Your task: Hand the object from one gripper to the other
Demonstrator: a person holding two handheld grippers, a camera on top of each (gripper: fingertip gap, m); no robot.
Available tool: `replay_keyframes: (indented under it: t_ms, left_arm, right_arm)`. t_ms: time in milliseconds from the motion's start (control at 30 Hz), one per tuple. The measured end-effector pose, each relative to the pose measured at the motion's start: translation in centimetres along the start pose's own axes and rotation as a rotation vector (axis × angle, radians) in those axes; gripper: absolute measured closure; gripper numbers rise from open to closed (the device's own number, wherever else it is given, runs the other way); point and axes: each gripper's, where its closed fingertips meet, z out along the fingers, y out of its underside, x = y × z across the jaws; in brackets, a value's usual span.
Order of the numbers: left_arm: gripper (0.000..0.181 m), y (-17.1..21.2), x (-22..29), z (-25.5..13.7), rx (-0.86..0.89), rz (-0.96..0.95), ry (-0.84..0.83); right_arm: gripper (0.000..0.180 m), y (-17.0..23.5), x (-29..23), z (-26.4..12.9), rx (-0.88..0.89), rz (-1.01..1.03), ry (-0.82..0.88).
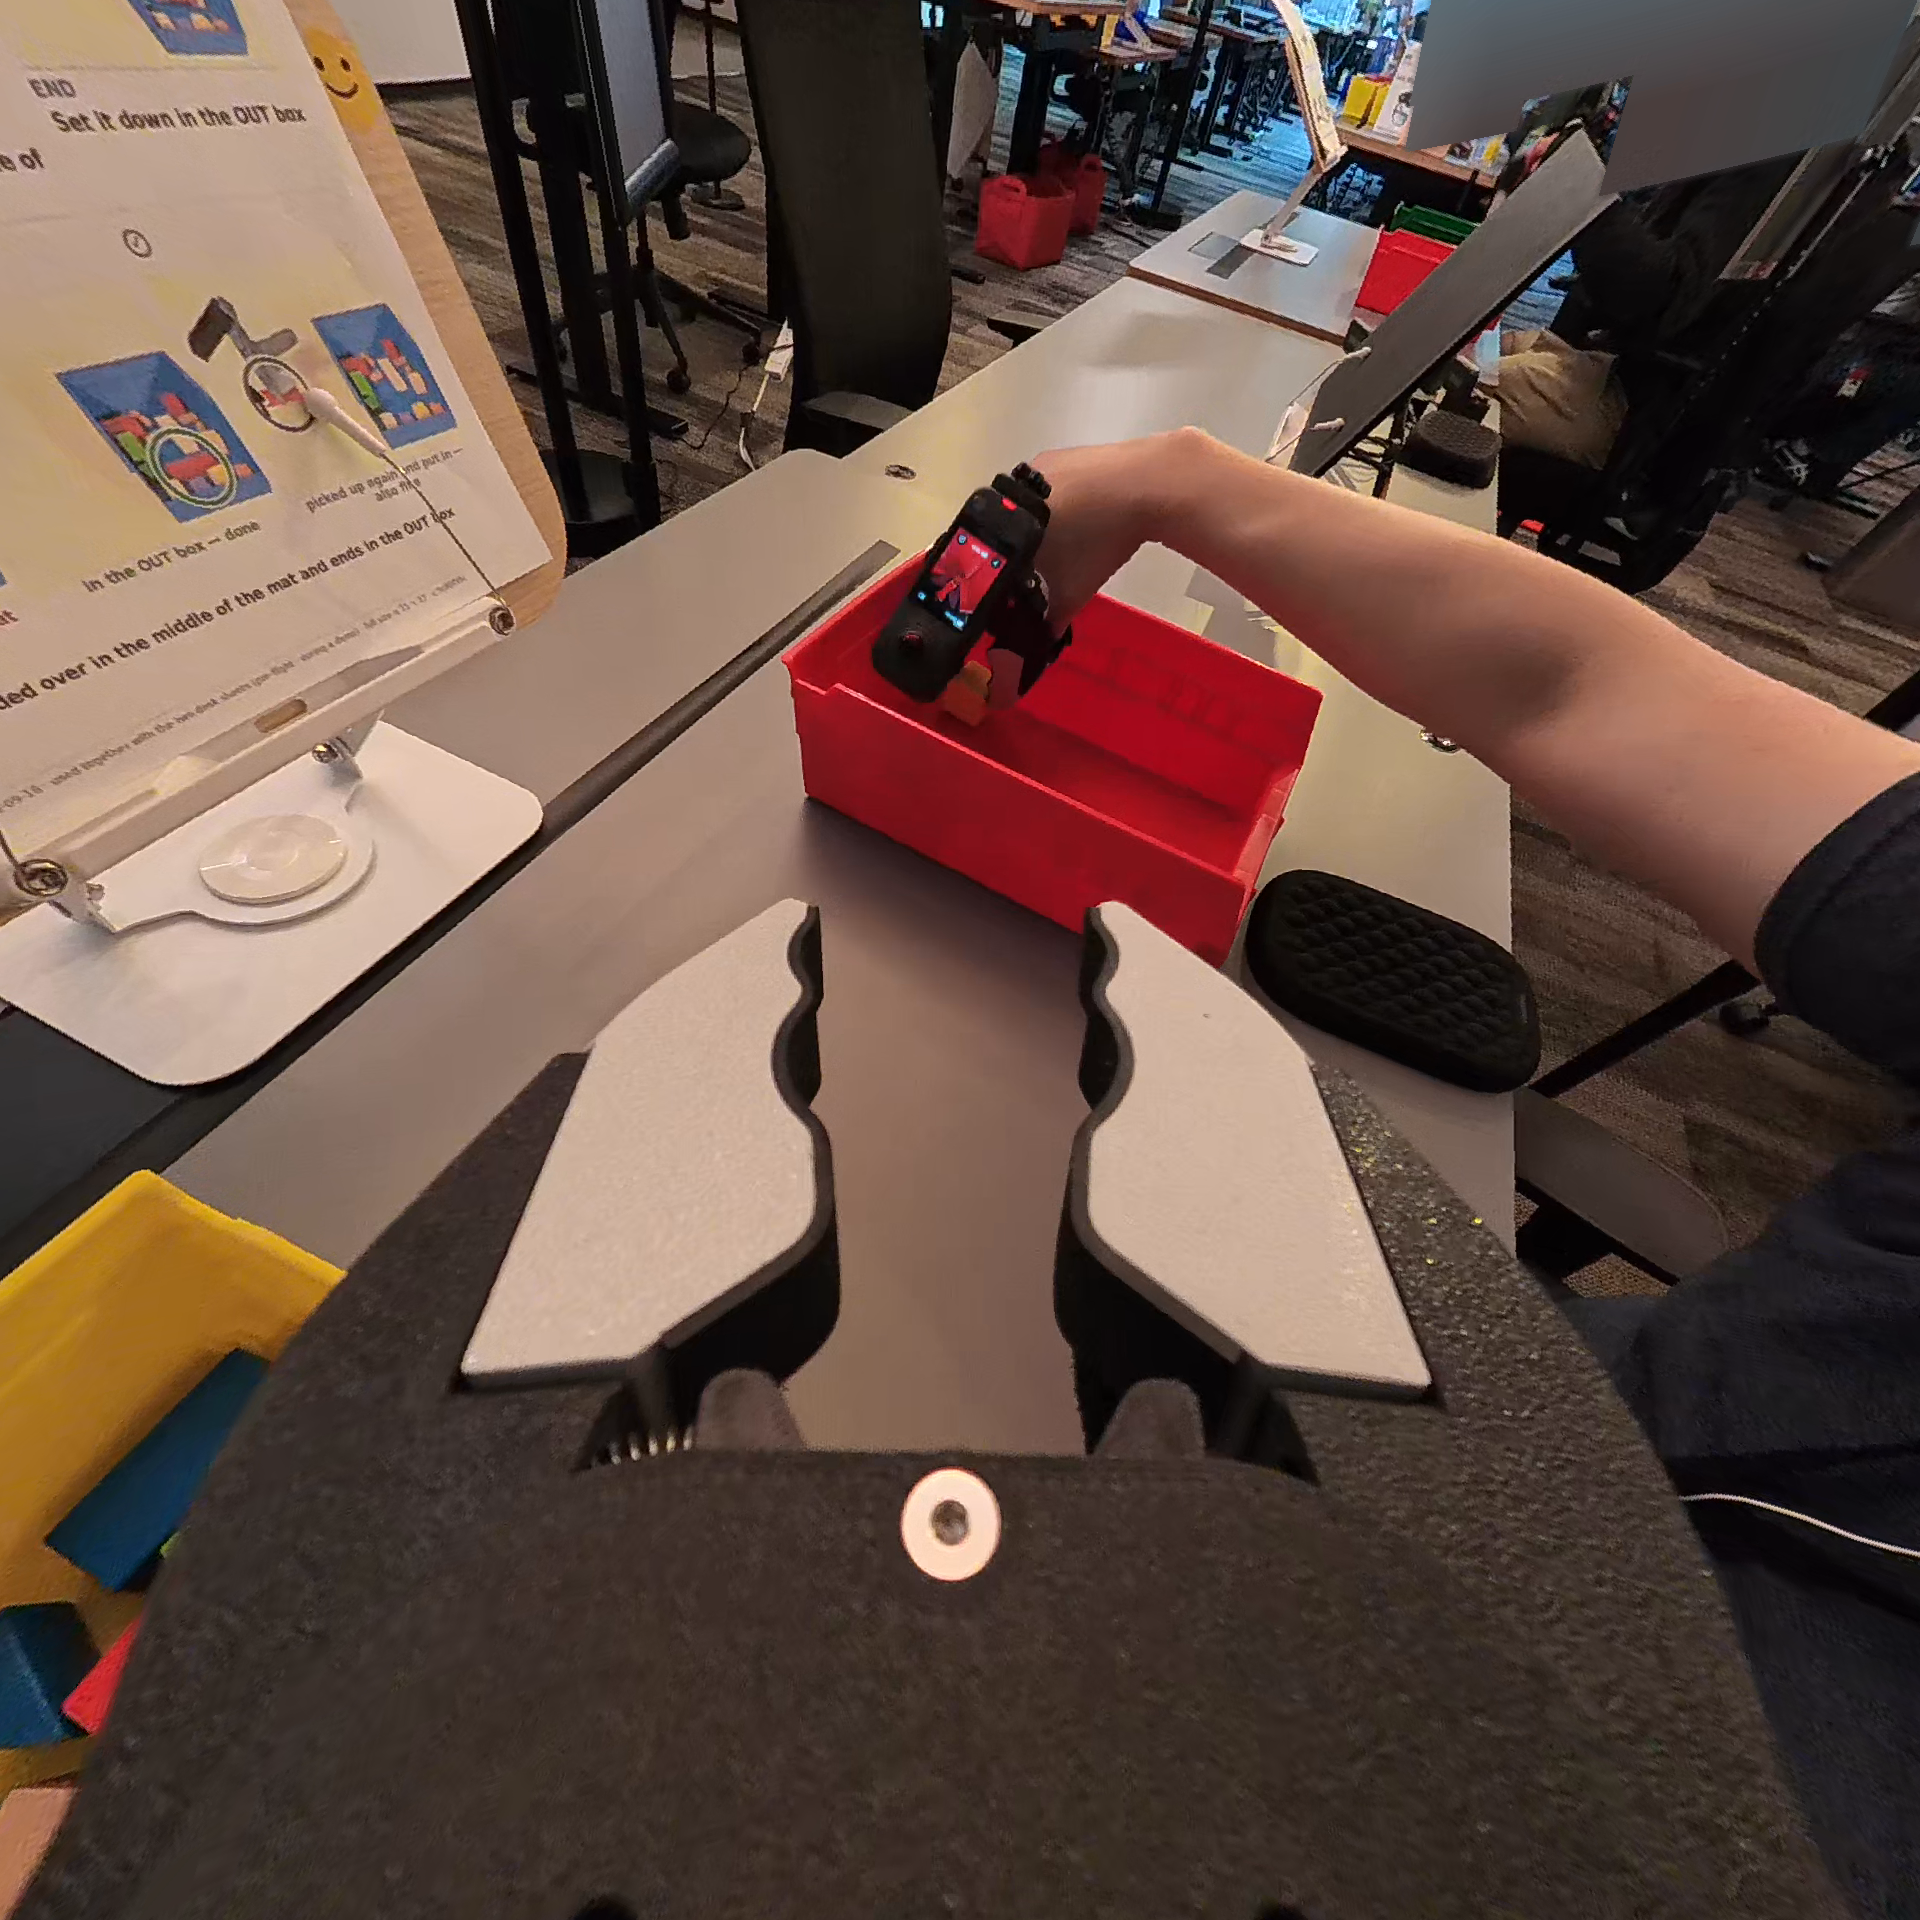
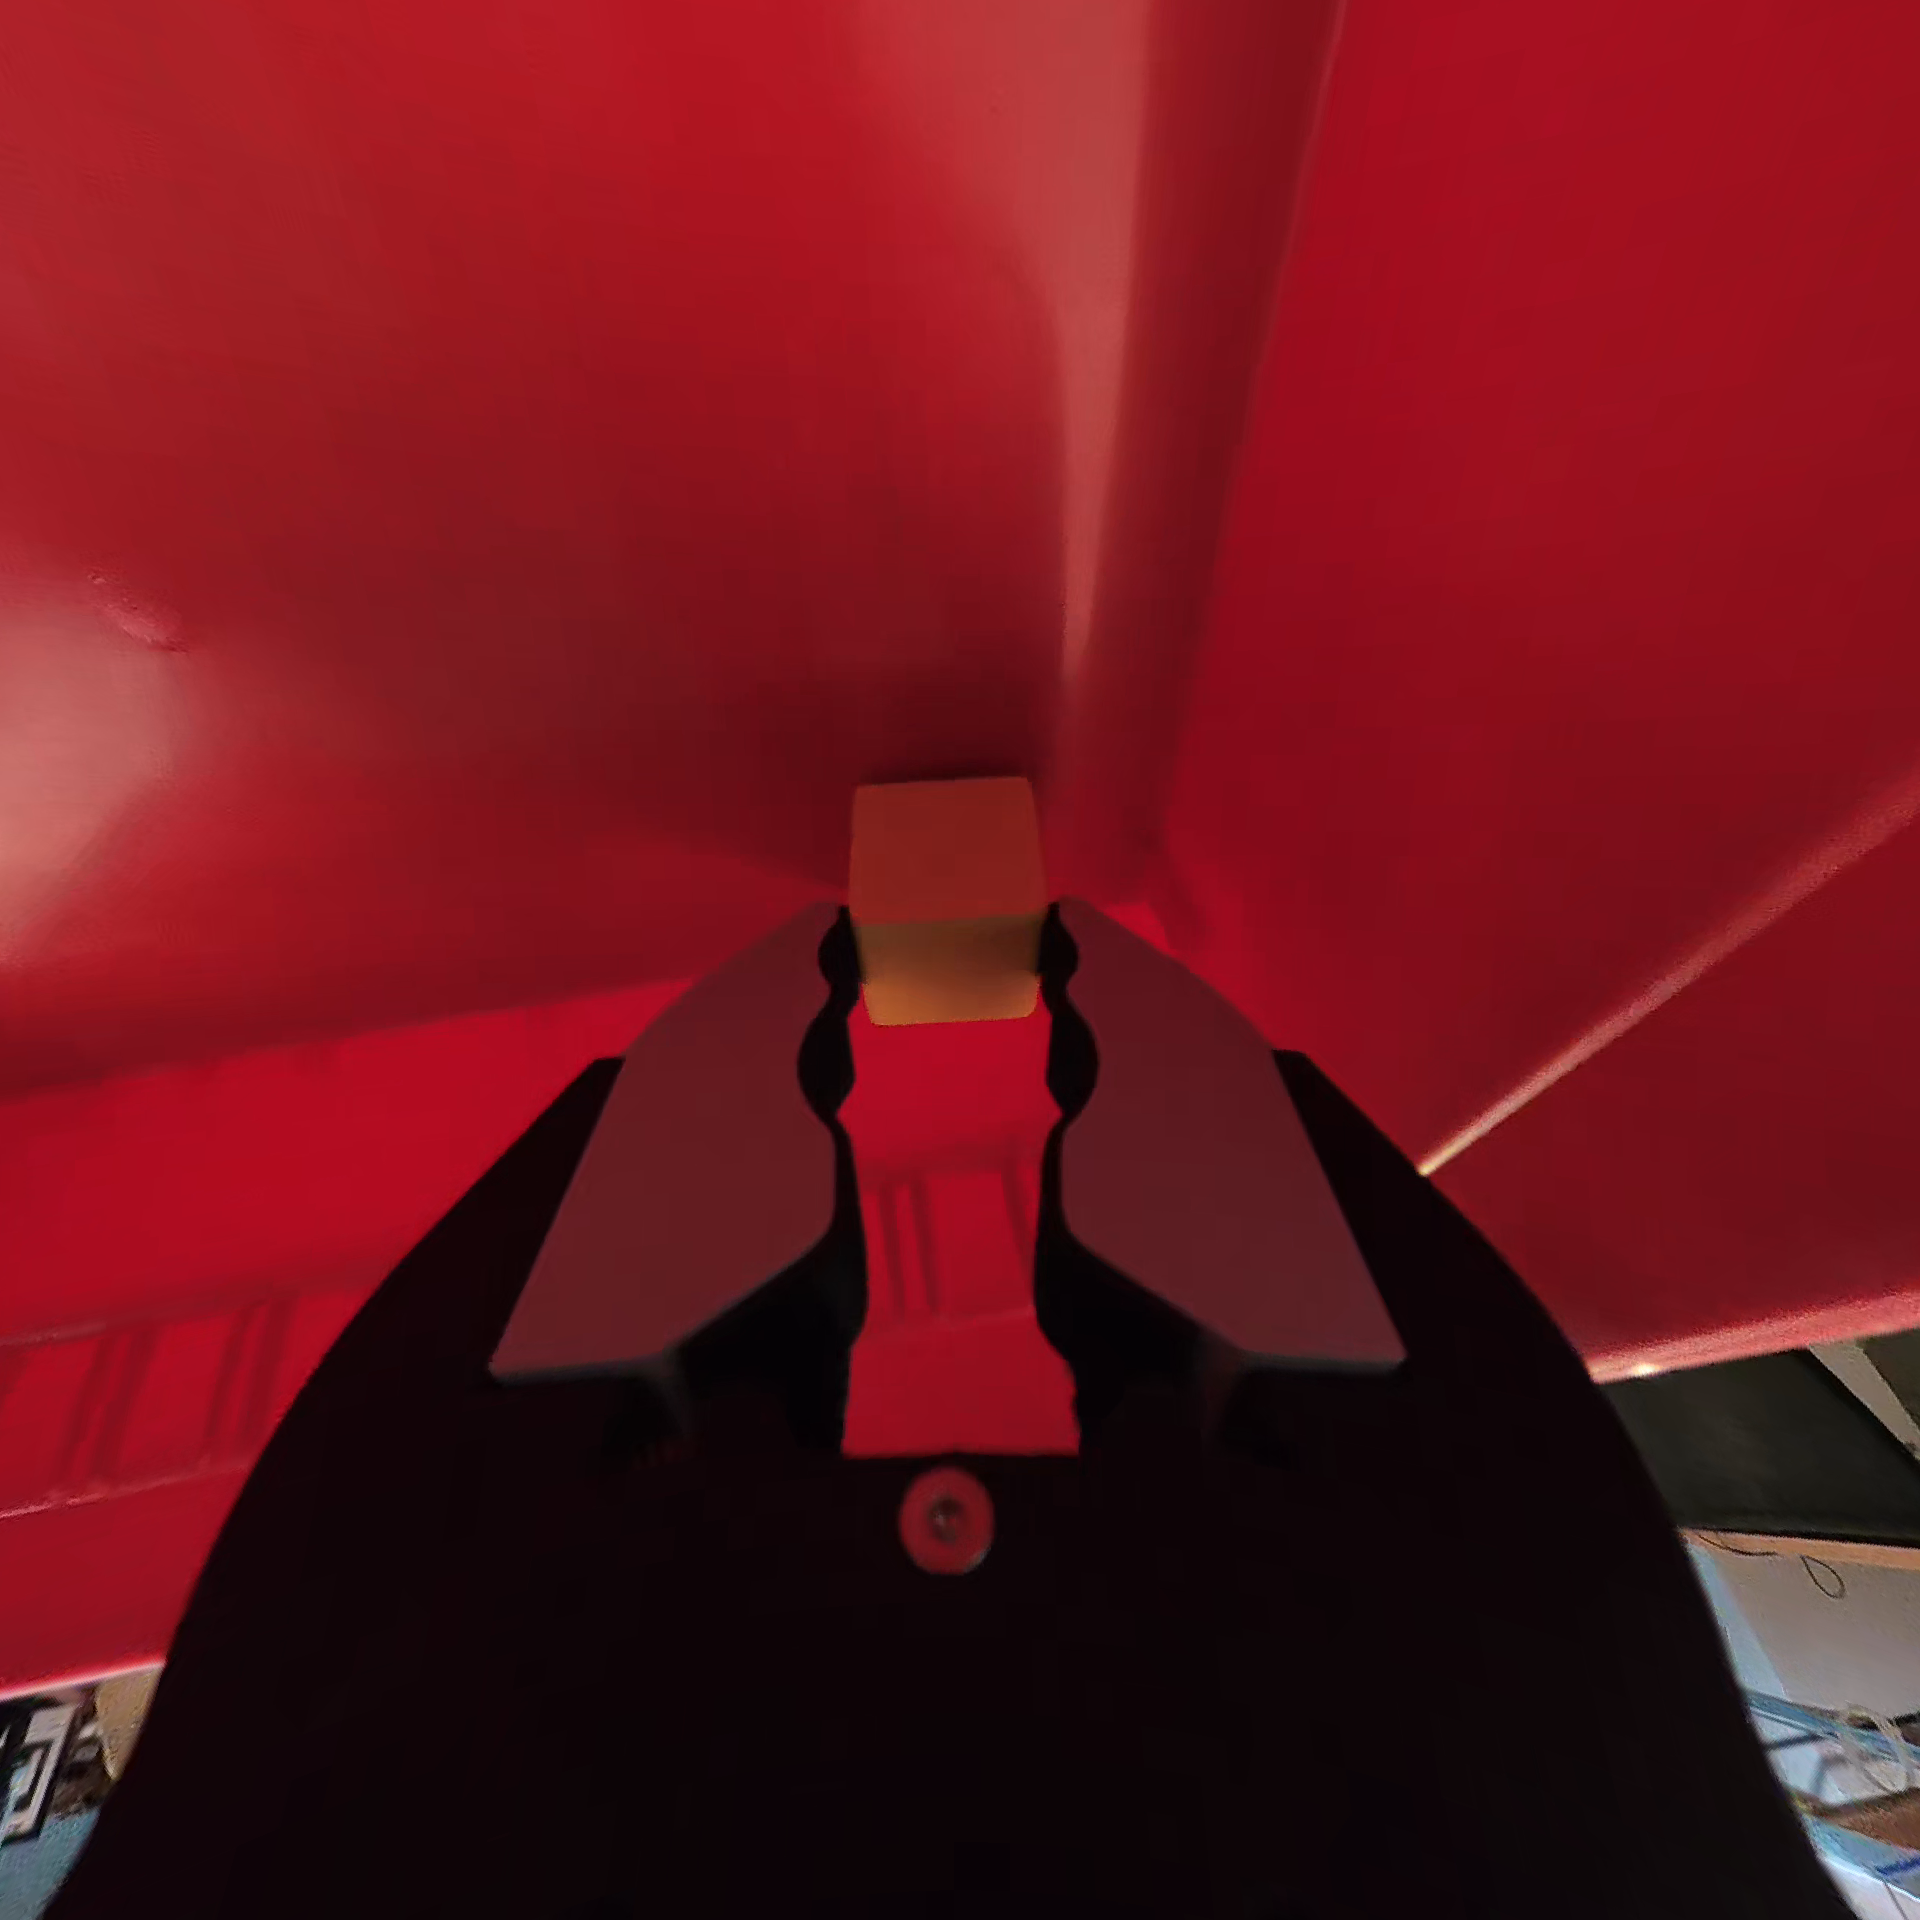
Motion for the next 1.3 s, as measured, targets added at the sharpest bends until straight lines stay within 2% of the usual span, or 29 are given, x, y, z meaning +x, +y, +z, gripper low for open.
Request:
replay_keyframes:
  t_ms: [233, 367, 433, 567, 667, 733, 867, 967, 1133, 1300]
  left_arm:
    - [0.133, 0.1, -0.1, -0.5, -0.002, 0.003, -0.004]
    - [0.132, 0.6, -1.2, -2.4, -0.020, 0.017, -0.070]
    - [0.132, 1.7, -2.8, -3.9, -0.063, 0.020, -0.160]
    - [0.133, 5.0, -6.3, -7.0, -0.190, -0.033, -0.343]
    - [0.134, 8.1, -8.4, -9.1, -0.299, -0.130, -0.456]
    - [0.137, 9.6, -9.7, -10.2, -0.339, -0.230, -0.528]
    - [0.137, 12.3, -10.5, -10.6, -0.416, -0.294, -0.591]
    - [0.136, 15.2, -10.5, -9.4, -0.479, -0.295, -0.585]
    - [0.133, 21.4, -11.5, -8.0, -0.670, -0.314, -0.640]
    - [0.132, 24.2, -12.2, -7.1, -0.745, -0.339, -0.656]
  right_arm:
    - [0.144, 0.5, 0.4, -1.2, 0.009, 0.006, 0.085]
    - [0.144, 0.8, 0.4, -4.7, 0.142, 0.069, 0.175]
    - [0.144, 0.5, 0.6, -7.8, 0.273, 0.139, 0.261]
    - [0.144, -1.1, 0.9, -16.7, 0.682, 0.341, 0.477]
    - [0.144, -2.2, -1.3, -22.9, 0.958, 0.427, 0.593]
    - [0.145, -2.6, -2.9, -25.1, 1.046, 0.460, 0.632]
    - [0.145, -2.4, -4.3, -25.4, 1.021, 0.482, 0.679]
    - [0.144, -1.6, -4.1, -24.8, 0.970, 0.512, 0.695]
    - [0.145, -1.3, -4.1, -24.4, 1.011, 0.517, 0.672]
    - [0.145, -1.1, -4.1, -24.6, 1.028, 0.513, 0.671]
